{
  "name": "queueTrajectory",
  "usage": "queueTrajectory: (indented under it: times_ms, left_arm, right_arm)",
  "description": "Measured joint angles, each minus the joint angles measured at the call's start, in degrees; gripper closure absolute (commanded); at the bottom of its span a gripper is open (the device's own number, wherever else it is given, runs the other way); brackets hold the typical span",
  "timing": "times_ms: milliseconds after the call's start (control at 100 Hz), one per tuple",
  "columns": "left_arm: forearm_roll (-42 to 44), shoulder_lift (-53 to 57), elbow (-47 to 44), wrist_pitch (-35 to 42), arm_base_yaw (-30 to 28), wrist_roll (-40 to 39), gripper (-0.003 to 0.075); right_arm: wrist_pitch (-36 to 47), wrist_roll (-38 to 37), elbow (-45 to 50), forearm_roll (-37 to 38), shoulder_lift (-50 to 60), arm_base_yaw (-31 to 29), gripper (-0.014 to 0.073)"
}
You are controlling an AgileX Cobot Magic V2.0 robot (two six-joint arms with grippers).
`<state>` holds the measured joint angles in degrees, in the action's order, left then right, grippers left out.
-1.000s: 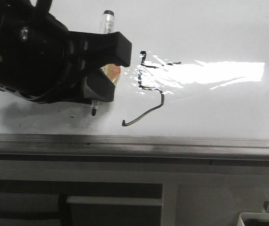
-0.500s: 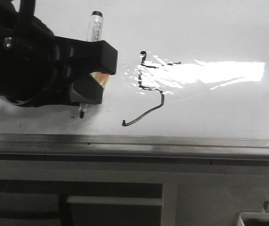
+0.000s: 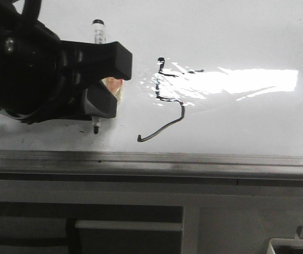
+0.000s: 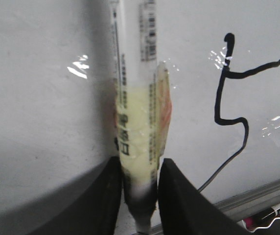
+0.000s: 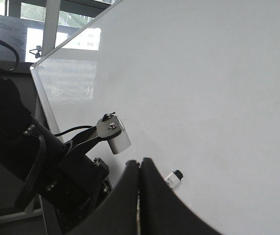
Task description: Write number 5 on whiteboard
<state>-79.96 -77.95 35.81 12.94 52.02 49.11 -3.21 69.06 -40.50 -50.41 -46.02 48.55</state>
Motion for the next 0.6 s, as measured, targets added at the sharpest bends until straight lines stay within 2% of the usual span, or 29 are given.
queueTrajectory:
  times_ms: [100,170,230,350,440,600]
  left_arm:
    - [-0.1,0.0,0.0,-0.1,0.0,0.0,0.0463]
    - [-0.1,0.1,0.0,-0.3,0.1,0.0,0.0388]
    - [-0.1,0.1,0.0,-0.6,0.1,0.0,0.0293]
    - [-0.1,0.3,0.1,-1.4,0.3,0.0,0.0171]
    - [-0.4,1.2,0.1,-2.1,0.5,0.0,0.0139]
    - [-1.7,5.5,-0.9,-0.6,0.1,0.0,0.0139]
  right_arm:
    - [0.0,0.0,0.0,-0.1,0.0,0.0,0.0657]
    - [0.0,0.0,0.0,-0.2,0.0,0.0,0.0657]
    - [0.0,0.0,0.0,-0.2,0.0,0.0,0.0657]
    - [0.0,0.0,0.0,-0.3,0.0,0.0,0.0657]
    - [0.0,0.0,0.0,-0.3,0.0,0.0,0.0657]
    - [0.0,0.0,0.0,-0.4,0.0,0.0,0.0657]
